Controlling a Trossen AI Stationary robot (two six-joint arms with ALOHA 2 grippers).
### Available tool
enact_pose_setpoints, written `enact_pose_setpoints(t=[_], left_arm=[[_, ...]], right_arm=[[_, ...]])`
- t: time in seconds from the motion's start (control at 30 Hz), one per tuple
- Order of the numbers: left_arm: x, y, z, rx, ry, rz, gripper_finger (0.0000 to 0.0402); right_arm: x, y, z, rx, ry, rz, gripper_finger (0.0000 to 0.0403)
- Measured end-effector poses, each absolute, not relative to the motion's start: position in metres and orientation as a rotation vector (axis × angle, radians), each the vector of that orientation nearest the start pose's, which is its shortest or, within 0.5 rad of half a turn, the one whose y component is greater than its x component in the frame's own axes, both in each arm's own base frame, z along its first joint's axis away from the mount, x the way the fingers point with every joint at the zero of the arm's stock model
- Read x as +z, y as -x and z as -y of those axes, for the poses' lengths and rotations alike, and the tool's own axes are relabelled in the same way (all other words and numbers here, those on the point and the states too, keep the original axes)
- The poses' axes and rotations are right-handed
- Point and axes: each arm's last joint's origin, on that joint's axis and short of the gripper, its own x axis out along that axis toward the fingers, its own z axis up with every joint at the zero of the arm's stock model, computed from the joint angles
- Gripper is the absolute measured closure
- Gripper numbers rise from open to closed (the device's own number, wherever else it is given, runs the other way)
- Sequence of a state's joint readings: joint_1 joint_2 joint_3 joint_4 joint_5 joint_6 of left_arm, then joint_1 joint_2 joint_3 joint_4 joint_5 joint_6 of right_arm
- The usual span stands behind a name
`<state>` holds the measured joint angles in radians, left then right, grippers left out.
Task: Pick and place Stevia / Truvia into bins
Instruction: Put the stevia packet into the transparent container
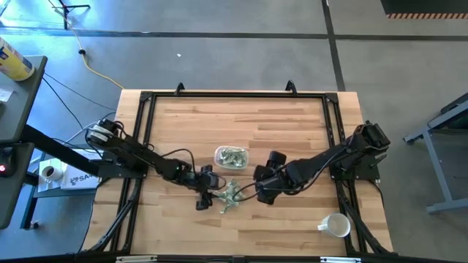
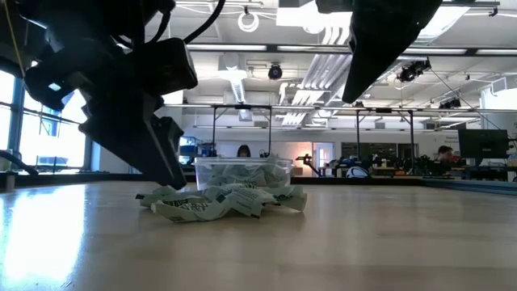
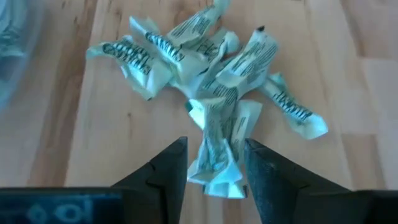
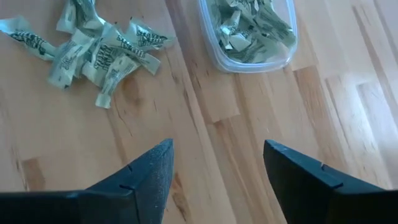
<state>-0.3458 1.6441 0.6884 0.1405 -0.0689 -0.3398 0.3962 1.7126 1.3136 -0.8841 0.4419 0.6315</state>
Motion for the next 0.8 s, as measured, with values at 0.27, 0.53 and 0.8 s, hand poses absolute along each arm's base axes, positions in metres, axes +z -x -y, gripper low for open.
enact_pose_setpoints(t=[0.27,0.53,0.8], left_arm=[[0.118,-0.290,0.096,-0.094,0.235,-0.807,0.0259],[0.111,-0.295,0.080,-0.046,0.281,-0.831,0.0321],[0.146,-0.297,0.064,-0.019,0.333,-0.840,0.0378]], right_arm=[[0.231,-0.311,-0.116,-0.412,-0.023,-1.080,0.0166],[0.218,-0.307,-0.116,-0.397,-0.022,-1.118,0.0167],[0.224,-0.304,-0.113,-0.409,0.058,-1.100,0.0170]])
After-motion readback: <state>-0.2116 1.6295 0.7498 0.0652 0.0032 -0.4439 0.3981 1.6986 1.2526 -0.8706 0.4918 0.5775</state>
